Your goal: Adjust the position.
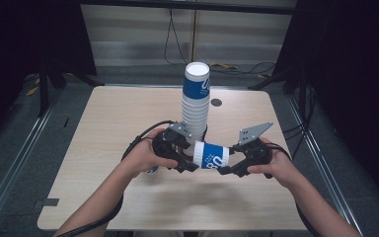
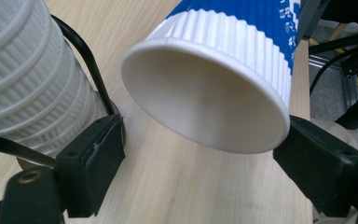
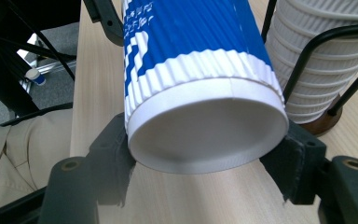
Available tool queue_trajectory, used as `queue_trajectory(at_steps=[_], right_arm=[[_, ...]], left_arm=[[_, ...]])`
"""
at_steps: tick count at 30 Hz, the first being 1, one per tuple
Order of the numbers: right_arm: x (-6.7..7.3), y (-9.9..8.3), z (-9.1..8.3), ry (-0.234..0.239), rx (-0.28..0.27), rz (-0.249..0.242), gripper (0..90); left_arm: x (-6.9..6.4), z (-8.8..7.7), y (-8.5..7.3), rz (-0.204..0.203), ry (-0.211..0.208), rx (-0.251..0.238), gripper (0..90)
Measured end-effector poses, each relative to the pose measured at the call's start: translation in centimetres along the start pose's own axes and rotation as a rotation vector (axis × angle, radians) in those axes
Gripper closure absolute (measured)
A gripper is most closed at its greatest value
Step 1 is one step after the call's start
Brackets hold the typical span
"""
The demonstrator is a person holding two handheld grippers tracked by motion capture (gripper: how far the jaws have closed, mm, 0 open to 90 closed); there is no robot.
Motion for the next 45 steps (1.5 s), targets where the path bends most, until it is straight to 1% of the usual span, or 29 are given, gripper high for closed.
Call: queue_trajectory(at_steps=[3, 6, 8, 9, 10, 13, 14, 15, 18, 19, 26, 28, 29, 37, 40, 43, 45], right_arm=[[0.0, 0.1, 0.0, -0.004, 0.0, 0.0, 31.2], [0.0, 0.1, -0.1, -0.005, -0.004, -0.001, 31.3], [0.0, 0.2, -0.1, -0.007, 0.001, 0.0, 31.3], [0.0, 0.2, -0.1, -0.007, 0.001, 0.0, 31.3], [0.0, 0.3, -0.1, -0.005, 0.001, -0.003, 31.3], [0.0, 0.3, -0.2, -0.005, -0.002, -0.001, 31.3], [0.0, 0.3, -0.2, -0.004, -0.004, -0.001, 31.3], [0.0, 0.3, -0.2, -0.003, -0.008, 0.001, 31.3], [0.0, 0.4, -0.2, 0.0, -0.013, 0.004, 31.3], [0.0, 0.4, -0.2, -0.002, -0.016, 0.005, 31.3], [-0.1, 0.5, -0.2, 0.001, -0.023, 0.006, 31.3], [-0.1, 0.5, -0.3, 0.001, -0.022, 0.005, 31.3], [-0.1, 0.5, -0.3, 0.0, -0.022, 0.004, 31.3], [-0.2, 0.4, -0.3, 0.001, -0.025, 0.004, 31.3], [-0.2, 0.4, -0.3, 0.004, -0.034, 0.004, 31.4], [-0.1, 0.4, -0.3, 0.009, -0.038, -0.007, 31.4], [0.1, 0.6, -0.2, 0.008, -0.035, -0.015, 31.4]], left_arm=[[0.1, 0.2, 0.0, 0.003, -0.003, -0.021, 16.0], [0.1, 0.2, 0.1, 0.0, -0.006, -0.021, 16.0], [0.1, 0.3, 0.3, -0.004, -0.008, -0.039, 15.5], [0.1, 0.3, 0.3, -0.004, -0.008, -0.039, 15.7], [0.1, 0.3, 0.4, 0.006, -0.01, -0.039, 15.6], [0.1, 0.3, 0.5, 0.005, -0.012, -0.049, 15.5], [0.1, 0.3, 0.5, 0.012, -0.013, -0.047, 15.5], [0.0, 0.3, 0.6, 0.014, -0.012, -0.056, 15.5], [0.0, 0.2, 0.7, 0.017, -0.008, -0.057, 15.4], [0.0, 0.2, 0.7, 0.017, -0.011, -0.069, 15.4], [0.0, 0.1, 0.9, 0.028, -0.007, -0.061, 15.2], [0.0, 0.1, 1.0, 0.026, -0.008, -0.058, 15.2], [0.0, 0.1, 1.1, 0.033, -0.005, -0.051, 15.2], [0.0, 0.1, 1.2, 0.037, -0.004, -0.052, 14.7], [0.1, 0.1, 1.2, 0.038, -0.003, -0.054, 14.5], [0.1, 0.1, 1.2, 0.032, 0.001, -0.043, 8.4], [0.1, 0.2, 1.3, 0.035, -0.002, -0.044, 7.3]])
Point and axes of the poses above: each handheld gripper's, and its own axes: z roughly forward along the jaws, y roughly out of its top, x roughly to its left, the point moved 1 cm from there along z, roughly forward along the jaws, and after that the axes turned 7 degrees about -y, right-handed, at the moved point
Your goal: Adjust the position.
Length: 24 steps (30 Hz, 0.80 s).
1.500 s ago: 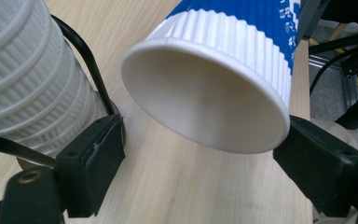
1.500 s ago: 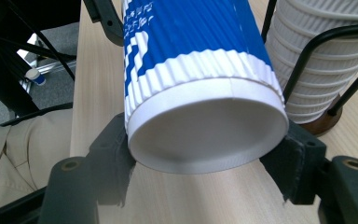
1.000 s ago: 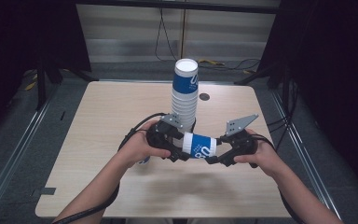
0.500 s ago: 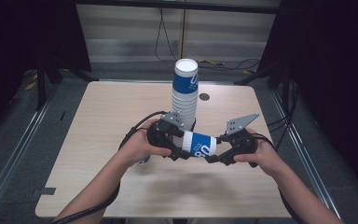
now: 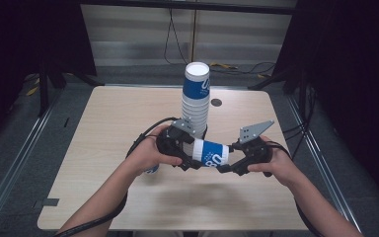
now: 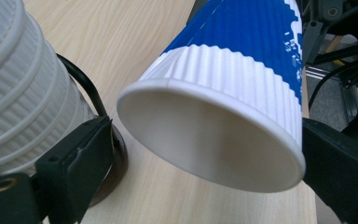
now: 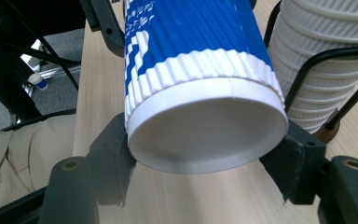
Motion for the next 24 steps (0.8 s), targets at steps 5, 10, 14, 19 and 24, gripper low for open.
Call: queue_trajectory(at_steps=[5, 10, 14, 19, 24], right_arm=[[0.2, 0.3, 0.2, 0.006, -0.002, -0.004, 31.4], [0.2, 0.1, 0.3, 0.012, -0.017, 0.003, 31.3], [0.3, -0.1, 0.6, 0.008, -0.019, 0.007, 30.8], [0.5, -0.1, 1.0, 0.006, -0.003, -0.005, 30.1], [0.5, -0.3, 1.2, -0.017, 0.01, -0.008, 23.2]], left_arm=[[-0.2, 0.1, 0.2, 0.012, -0.01, -0.017, 9.9], [-0.3, -0.1, 0.2, 0.013, -0.014, -0.006, 11.8], [-0.5, -0.3, 0.3, 0.02, -0.008, 0.023, 13.4], [-0.7, -0.4, 0.5, 0.026, 0.004, 0.073, 14.5], [-0.8, -0.5, 0.7, 0.013, 0.005, 0.104, 15.0]])
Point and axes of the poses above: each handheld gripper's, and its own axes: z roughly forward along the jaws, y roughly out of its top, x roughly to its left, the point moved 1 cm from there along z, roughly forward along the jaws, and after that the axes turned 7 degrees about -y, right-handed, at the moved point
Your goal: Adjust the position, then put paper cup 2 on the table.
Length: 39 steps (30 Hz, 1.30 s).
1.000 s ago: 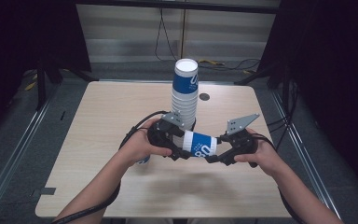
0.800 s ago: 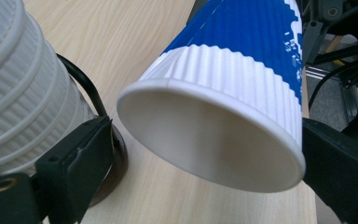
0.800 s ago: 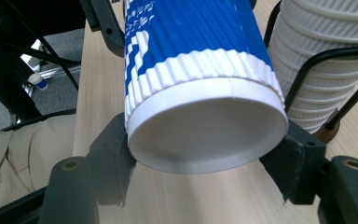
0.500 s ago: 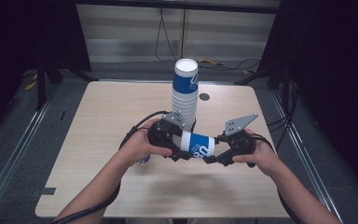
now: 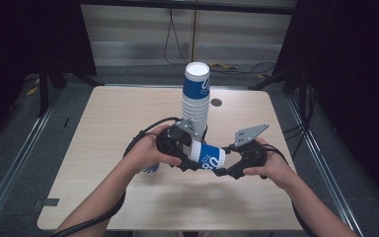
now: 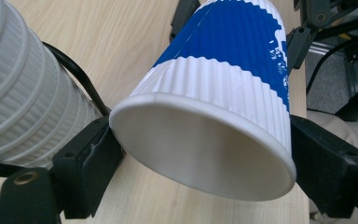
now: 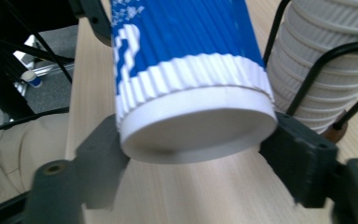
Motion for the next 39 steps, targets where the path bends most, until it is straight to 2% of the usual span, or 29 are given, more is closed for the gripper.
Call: queue_trajectory(at_steps=[8, 13, 16, 18, 19, 26, 27, 34, 35, 39], right_arm=[[0.0, -0.4, 0.0, -0.025, 0.042, 0.0, 17.5], [-0.1, -0.9, -0.1, -0.042, 0.063, -0.008, 16.6], [-0.2, -1.1, -0.2, -0.041, 0.065, -0.001, 16.6], [-0.2, -1.1, -0.3, -0.045, 0.061, -0.003, 16.6], [-0.2, -1.1, -0.4, -0.048, 0.063, 0.0, 16.6], [-0.4, -1.1, -0.8, -0.059, 0.054, 0.008, 16.9], [-0.4, -1.2, -0.8, -0.06, 0.055, 0.005, 17.0], [-0.4, -1.2, -0.7, -0.057, 0.05, 0.005, 17.6], [-0.5, -1.2, -0.7, -0.058, 0.05, 0.005, 17.7], [-0.5, -1.2, -0.7, -0.059, 0.053, 0.002, 17.7]], left_arm=[[-0.2, 0.1, 0.3, -0.015, 0.008, 0.049, 15.1], [-0.1, 0.1, 0.1, -0.024, 0.012, 0.099, 15.2], [-0.1, 0.2, 0.0, -0.023, 0.023, 0.13, 15.2], [0.0, 0.3, -0.1, -0.007, 0.041, 0.175, 15.2], [-0.1, 0.4, -0.1, -0.028, 0.046, 0.179, 15.2], [-0.2, 0.9, 0.0, -0.023, 0.061, 0.224, 15.0], [-0.2, 0.9, 0.0, -0.014, 0.064, 0.247, 15.0], [-0.3, 1.5, 0.0, -0.009, 0.079, 0.299, 14.9], [-0.2, 1.5, 0.0, -0.002, 0.082, 0.321, 15.0], [-0.4, 1.9, -0.1, -0.013, 0.075, 0.343, 15.0]])
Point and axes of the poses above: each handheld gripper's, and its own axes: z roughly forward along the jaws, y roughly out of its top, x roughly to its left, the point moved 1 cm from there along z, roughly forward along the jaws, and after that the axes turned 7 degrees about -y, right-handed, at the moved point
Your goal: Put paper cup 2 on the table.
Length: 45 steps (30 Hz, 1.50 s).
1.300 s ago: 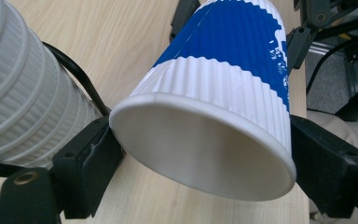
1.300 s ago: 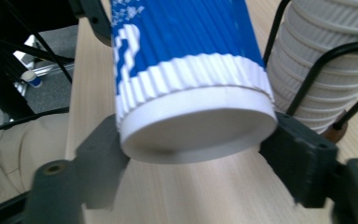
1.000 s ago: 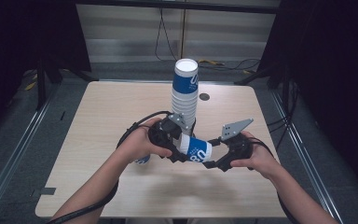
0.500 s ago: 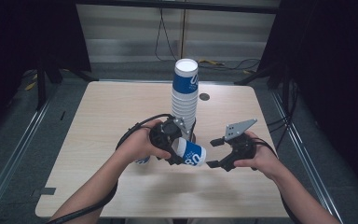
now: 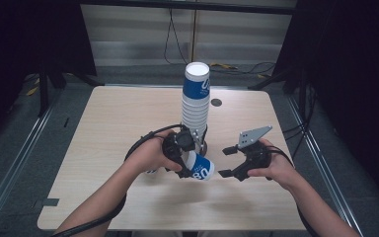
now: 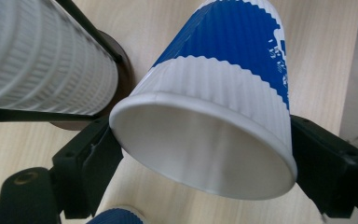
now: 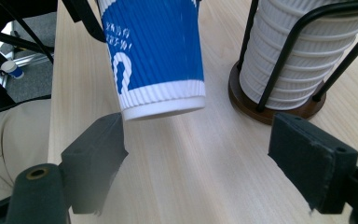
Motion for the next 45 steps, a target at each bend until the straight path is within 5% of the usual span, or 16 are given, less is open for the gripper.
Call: queue_trajectory(at_steps=[13, 18, 31, 37, 38, 45], right_arm=[[0.1, -0.2, 0.2, 0.01, 0.008, -0.001, 17.9], [0.1, -0.2, 0.3, 0.01, 0.01, -0.001, 17.8], [0.0, -0.7, 0.4, 0.011, 0.011, 0.002, 17.9], [0.0, -0.7, 0.3, 0.01, 0.013, -0.001, 17.9], [0.0, -0.7, 0.3, 0.011, 0.012, 0.001, 17.9], [0.0, -0.8, 0.3, 0.01, 0.017, -0.002, 17.9]], left_arm=[[-0.1, 1.5, -0.3, 0.005, 0.024, 0.138, 13.7], [-0.1, 2.0, -0.3, -0.01, 0.014, 0.141, 13.4], [-0.1, 2.8, 0.3, 0.032, 0.02, 0.182, 12.9], [-0.1, 3.4, 0.3, 0.029, 0.003, 0.17, 12.3], [-0.3, 3.5, 0.2, 0.001, -0.002, 0.159, 12.3], [-0.2, 3.5, 0.4, 0.039, -0.012, 0.147, 13.4]])
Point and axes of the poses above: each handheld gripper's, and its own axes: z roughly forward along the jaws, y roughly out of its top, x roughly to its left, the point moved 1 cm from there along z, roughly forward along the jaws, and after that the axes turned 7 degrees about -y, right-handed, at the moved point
